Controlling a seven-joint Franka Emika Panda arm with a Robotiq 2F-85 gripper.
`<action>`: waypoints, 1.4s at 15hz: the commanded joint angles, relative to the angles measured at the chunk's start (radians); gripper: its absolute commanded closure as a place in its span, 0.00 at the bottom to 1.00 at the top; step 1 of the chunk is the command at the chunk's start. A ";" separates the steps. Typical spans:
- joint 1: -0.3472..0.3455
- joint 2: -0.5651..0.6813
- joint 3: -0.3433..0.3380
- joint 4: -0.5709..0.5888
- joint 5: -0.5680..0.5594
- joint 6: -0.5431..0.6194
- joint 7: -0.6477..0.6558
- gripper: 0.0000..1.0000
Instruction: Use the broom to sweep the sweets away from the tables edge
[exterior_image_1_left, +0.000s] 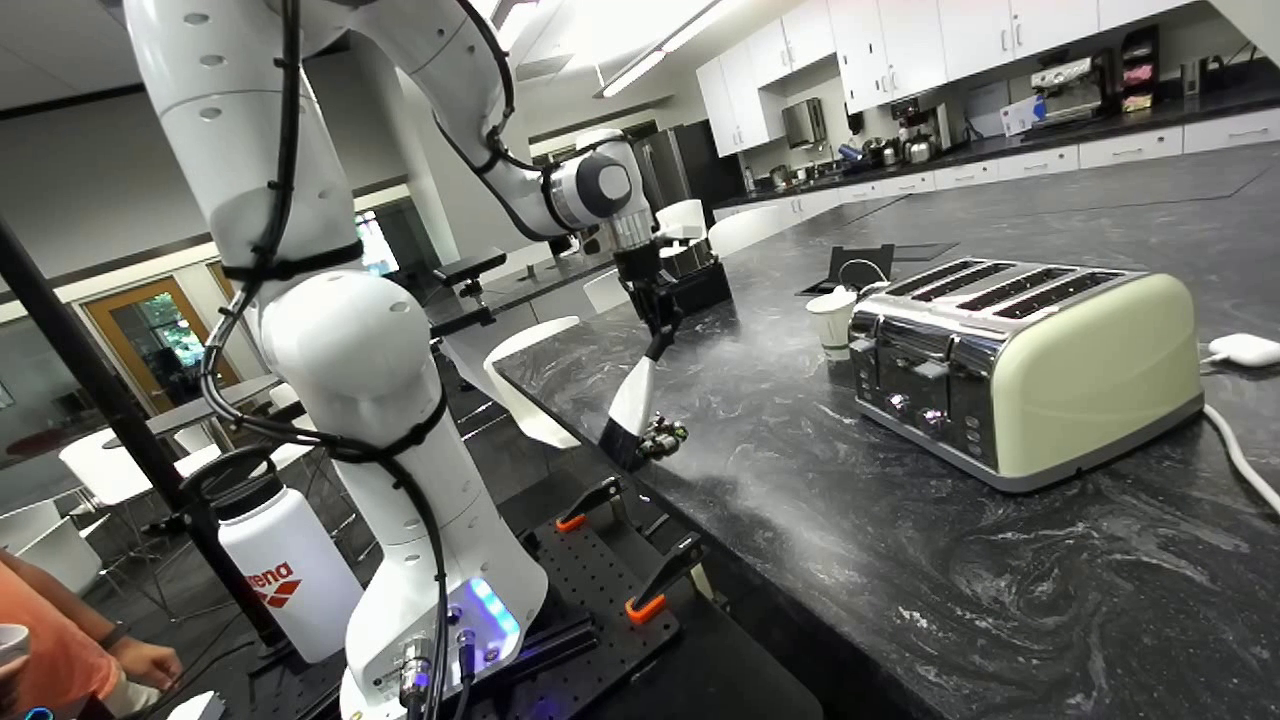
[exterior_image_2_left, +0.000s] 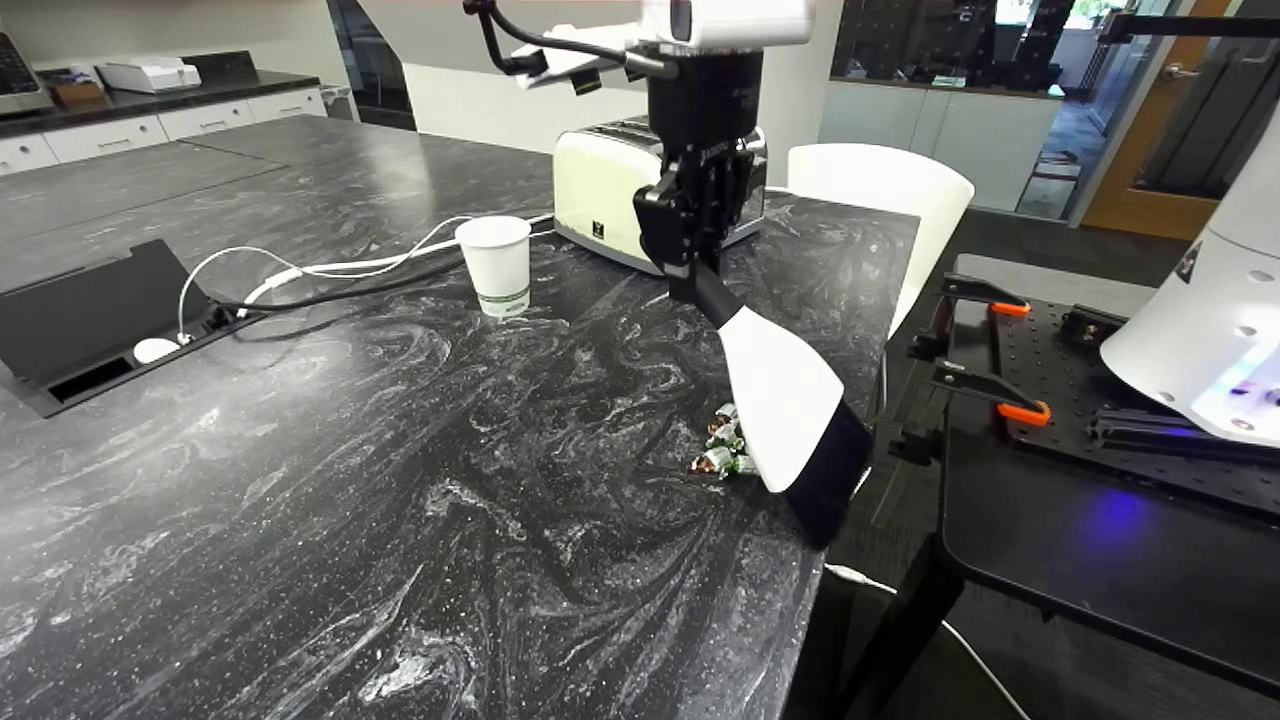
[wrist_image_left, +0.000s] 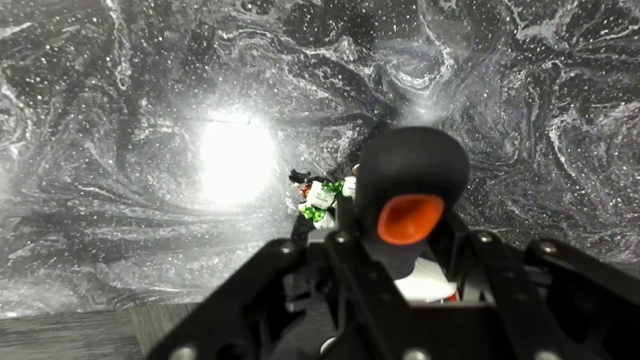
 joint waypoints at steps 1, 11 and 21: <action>-0.015 0.016 -0.001 0.013 -0.030 0.025 -0.014 0.86; -0.039 0.087 -0.005 0.078 -0.101 0.058 -0.025 0.86; -0.049 0.196 -0.012 0.211 -0.210 0.045 -0.026 0.86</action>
